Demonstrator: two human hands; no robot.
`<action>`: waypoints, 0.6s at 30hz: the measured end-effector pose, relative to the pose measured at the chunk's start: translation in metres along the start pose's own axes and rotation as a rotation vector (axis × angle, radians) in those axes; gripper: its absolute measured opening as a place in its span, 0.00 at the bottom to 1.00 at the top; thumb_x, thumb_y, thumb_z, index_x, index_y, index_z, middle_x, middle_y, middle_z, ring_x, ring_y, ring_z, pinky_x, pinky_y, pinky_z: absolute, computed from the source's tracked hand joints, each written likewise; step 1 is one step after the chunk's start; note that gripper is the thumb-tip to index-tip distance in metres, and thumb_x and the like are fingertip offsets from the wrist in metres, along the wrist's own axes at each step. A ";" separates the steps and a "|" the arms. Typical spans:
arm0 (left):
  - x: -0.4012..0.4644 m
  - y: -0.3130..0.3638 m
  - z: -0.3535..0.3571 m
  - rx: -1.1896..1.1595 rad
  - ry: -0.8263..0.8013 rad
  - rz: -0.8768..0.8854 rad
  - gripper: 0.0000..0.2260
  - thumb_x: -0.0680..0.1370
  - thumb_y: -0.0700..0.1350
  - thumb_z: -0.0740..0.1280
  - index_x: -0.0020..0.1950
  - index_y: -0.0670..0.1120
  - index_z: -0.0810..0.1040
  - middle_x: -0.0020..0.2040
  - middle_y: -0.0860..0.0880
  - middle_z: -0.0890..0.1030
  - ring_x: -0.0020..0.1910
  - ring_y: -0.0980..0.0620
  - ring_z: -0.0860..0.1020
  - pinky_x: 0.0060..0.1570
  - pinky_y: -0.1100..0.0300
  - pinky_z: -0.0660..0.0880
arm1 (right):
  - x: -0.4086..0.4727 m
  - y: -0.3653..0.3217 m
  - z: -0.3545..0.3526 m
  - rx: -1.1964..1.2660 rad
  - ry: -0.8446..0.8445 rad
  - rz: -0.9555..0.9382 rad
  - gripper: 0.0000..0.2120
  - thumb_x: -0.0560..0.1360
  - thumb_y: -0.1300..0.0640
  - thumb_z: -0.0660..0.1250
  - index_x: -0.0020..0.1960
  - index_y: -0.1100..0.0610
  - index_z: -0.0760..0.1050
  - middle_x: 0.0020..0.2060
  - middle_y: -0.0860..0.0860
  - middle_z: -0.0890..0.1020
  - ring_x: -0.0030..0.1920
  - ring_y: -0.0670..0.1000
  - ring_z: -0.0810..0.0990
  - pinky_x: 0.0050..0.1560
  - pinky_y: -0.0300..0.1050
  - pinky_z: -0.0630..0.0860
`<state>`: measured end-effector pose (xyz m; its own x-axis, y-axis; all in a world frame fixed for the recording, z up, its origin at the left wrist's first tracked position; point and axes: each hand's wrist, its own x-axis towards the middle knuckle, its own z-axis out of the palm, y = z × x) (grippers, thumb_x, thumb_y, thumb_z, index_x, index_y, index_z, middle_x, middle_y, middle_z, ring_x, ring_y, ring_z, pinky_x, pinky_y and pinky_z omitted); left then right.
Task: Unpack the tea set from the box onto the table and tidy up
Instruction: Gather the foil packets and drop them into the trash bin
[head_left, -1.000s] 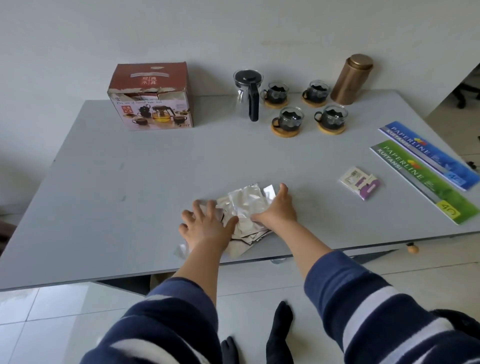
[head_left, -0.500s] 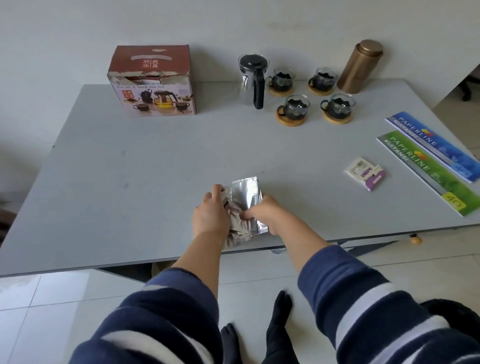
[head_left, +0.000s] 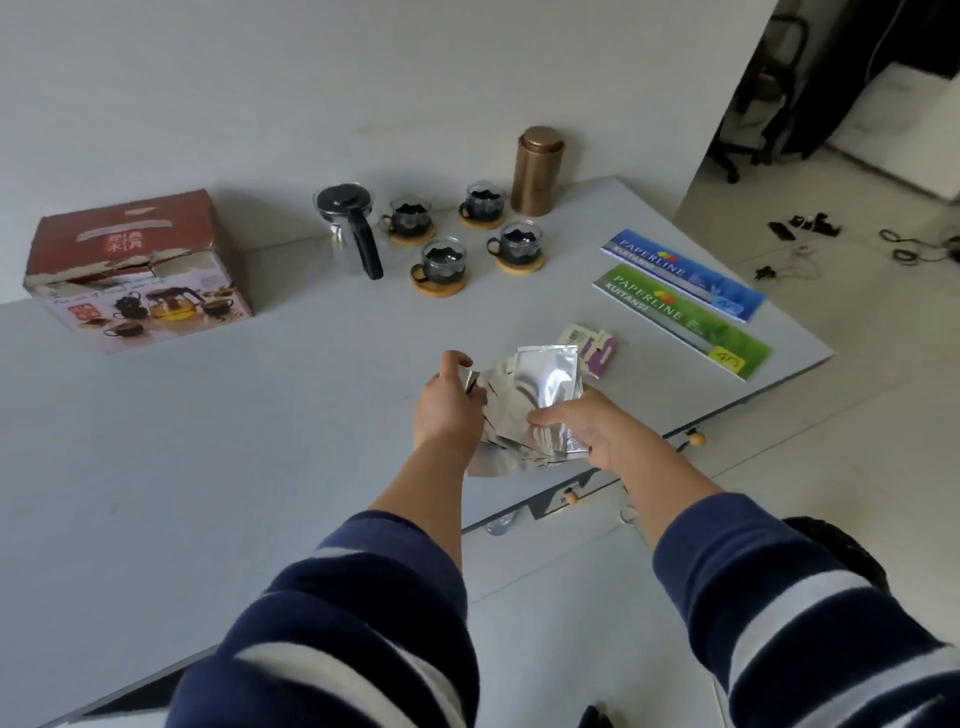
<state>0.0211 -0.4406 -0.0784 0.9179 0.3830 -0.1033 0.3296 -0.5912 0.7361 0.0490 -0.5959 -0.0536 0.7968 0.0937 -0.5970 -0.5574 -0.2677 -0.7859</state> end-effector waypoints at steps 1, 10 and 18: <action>0.001 0.017 0.012 -0.018 -0.022 0.029 0.11 0.80 0.42 0.60 0.62 0.50 0.67 0.50 0.47 0.80 0.43 0.46 0.76 0.39 0.55 0.72 | -0.001 0.002 -0.021 0.016 0.037 0.010 0.40 0.70 0.62 0.75 0.75 0.63 0.56 0.74 0.58 0.65 0.74 0.60 0.62 0.72 0.54 0.59; -0.035 0.173 0.170 -0.010 -0.328 0.288 0.13 0.79 0.40 0.62 0.63 0.48 0.68 0.52 0.44 0.79 0.44 0.43 0.77 0.41 0.56 0.71 | -0.028 0.062 -0.226 0.268 0.347 0.017 0.33 0.58 0.63 0.80 0.62 0.61 0.74 0.54 0.57 0.83 0.54 0.59 0.81 0.59 0.54 0.77; -0.103 0.282 0.342 0.007 -0.620 0.397 0.13 0.79 0.38 0.61 0.62 0.47 0.67 0.48 0.41 0.80 0.38 0.45 0.77 0.32 0.57 0.69 | -0.055 0.140 -0.406 0.311 0.542 0.079 0.29 0.68 0.68 0.74 0.68 0.59 0.70 0.60 0.55 0.78 0.55 0.54 0.75 0.49 0.43 0.67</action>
<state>0.0947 -0.8893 -0.0893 0.9242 -0.3313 -0.1902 -0.0544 -0.6070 0.7928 0.0225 -1.0274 -0.0653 0.7101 -0.4359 -0.5529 -0.5962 0.0453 -0.8015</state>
